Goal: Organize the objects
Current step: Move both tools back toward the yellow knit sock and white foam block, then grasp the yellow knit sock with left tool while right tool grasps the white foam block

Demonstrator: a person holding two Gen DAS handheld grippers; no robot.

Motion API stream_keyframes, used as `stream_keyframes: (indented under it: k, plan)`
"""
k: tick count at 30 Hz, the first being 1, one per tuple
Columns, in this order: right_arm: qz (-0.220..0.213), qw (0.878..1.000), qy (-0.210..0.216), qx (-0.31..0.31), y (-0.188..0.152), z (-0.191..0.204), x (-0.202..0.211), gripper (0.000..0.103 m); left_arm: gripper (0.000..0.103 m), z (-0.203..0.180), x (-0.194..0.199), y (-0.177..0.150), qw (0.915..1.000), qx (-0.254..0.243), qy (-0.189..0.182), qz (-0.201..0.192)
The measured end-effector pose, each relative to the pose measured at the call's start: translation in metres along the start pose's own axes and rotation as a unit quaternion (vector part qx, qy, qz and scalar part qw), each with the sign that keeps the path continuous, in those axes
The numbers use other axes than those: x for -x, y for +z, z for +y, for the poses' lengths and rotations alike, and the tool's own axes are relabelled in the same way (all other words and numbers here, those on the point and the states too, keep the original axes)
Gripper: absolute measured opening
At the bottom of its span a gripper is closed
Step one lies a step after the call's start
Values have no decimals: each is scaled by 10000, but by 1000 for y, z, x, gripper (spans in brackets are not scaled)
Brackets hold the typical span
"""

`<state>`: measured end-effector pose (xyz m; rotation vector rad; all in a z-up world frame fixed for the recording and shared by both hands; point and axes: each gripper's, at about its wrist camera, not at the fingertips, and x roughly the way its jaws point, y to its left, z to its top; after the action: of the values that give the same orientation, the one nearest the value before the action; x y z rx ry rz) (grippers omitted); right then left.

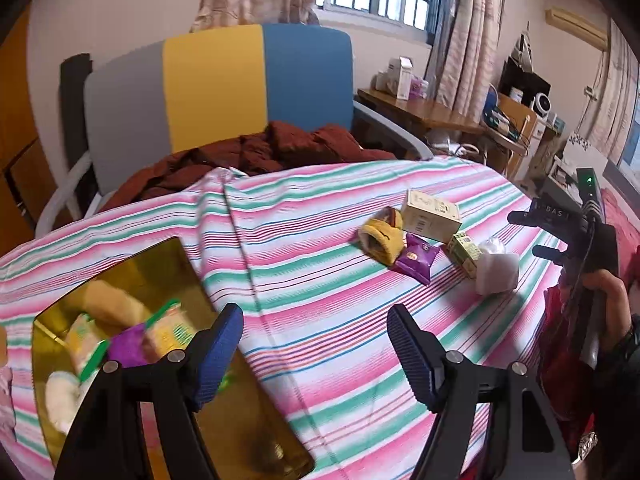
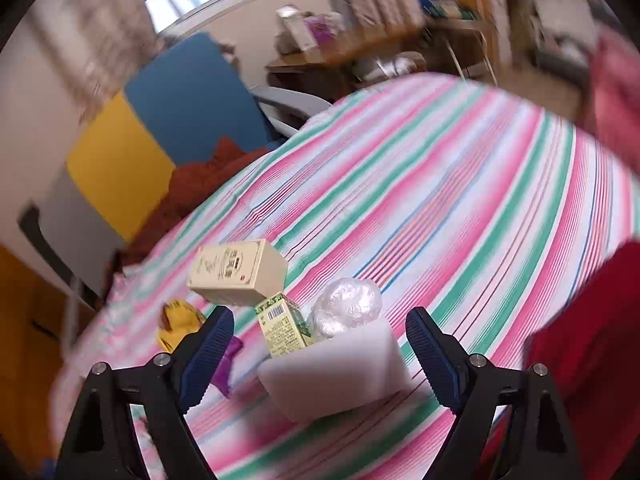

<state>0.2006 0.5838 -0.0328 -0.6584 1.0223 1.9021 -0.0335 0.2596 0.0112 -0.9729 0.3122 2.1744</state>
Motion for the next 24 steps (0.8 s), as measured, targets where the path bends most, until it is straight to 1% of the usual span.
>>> stream_keyframes:
  k: [2, 5, 7, 13, 19, 21, 22, 24]
  plan:
    - [28, 10000, -33, -15, 2, -1, -1, 90, 76, -6, -13, 5, 9999, -44, -64, 119]
    - [141, 9998, 23, 131, 1, 5, -4, 90, 75, -16, -35, 14, 9995, -119, -86, 279]
    - [161, 9997, 9, 193, 2, 7, -4, 90, 75, -21, -47, 19, 9990, -112, -179, 383]
    - [241, 9996, 103, 110, 0, 5, -5, 91, 75, -34, -84, 35, 9972, -193, -359, 626]
    - [252, 9995, 171, 57, 0, 5, -6, 92, 74, -42, -128, 61, 9943, -68, -709, 790]
    - [255, 9995, 200, 29, 0, 4, -6, 92, 74, -43, -145, 70, 9933, 74, -787, 843]
    - [261, 9994, 211, 22, 0, 4, -6, 92, 74, -44, -154, 74, 9919, 141, -889, 892]
    - [264, 9994, 236, 6, 0, 4, -7, 92, 75, -44, -171, 79, 9908, 268, -902, 969]
